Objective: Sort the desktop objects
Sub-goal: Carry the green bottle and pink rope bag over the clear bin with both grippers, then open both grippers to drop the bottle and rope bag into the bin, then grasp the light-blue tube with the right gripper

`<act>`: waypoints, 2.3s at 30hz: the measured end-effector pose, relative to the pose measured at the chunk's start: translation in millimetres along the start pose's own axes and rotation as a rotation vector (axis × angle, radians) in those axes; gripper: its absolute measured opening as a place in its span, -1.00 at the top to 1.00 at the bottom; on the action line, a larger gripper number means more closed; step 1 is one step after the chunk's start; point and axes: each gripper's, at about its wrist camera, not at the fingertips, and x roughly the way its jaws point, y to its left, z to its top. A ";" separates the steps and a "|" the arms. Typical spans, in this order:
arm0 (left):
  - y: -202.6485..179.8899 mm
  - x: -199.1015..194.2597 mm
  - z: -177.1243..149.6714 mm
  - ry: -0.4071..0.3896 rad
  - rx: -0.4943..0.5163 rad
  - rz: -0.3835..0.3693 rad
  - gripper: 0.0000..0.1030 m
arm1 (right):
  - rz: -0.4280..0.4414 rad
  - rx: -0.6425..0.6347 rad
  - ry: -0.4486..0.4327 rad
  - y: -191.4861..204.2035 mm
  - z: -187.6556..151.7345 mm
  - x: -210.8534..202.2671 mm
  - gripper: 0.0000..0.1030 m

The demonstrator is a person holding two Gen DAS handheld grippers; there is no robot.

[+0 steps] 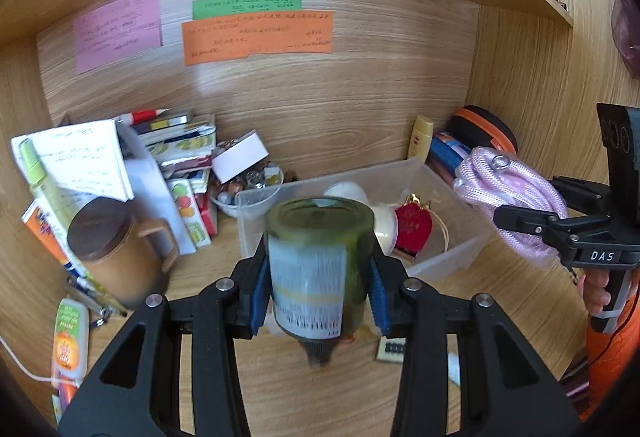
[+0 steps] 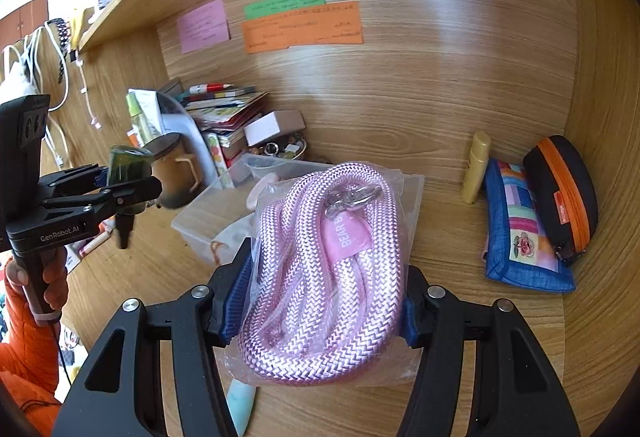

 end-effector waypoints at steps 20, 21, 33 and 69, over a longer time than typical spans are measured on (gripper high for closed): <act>19.6 68.1 6.9 0.075 -0.018 -0.032 0.20 | -0.059 0.024 0.105 -21.8 26.4 77.3 -0.07; 20.1 68.8 6.5 0.077 -0.018 -0.030 0.20 | -0.062 0.027 0.115 -22.5 25.9 81.5 -0.07; 16.3 74.8 0.7 0.085 -0.003 -0.011 -0.22 | -0.159 -0.046 0.157 -8.9 18.7 105.4 -0.11; -7.1 7.9 -22.5 0.003 0.041 0.101 -0.87 | -0.304 -0.247 0.049 50.2 -0.1 34.9 -0.77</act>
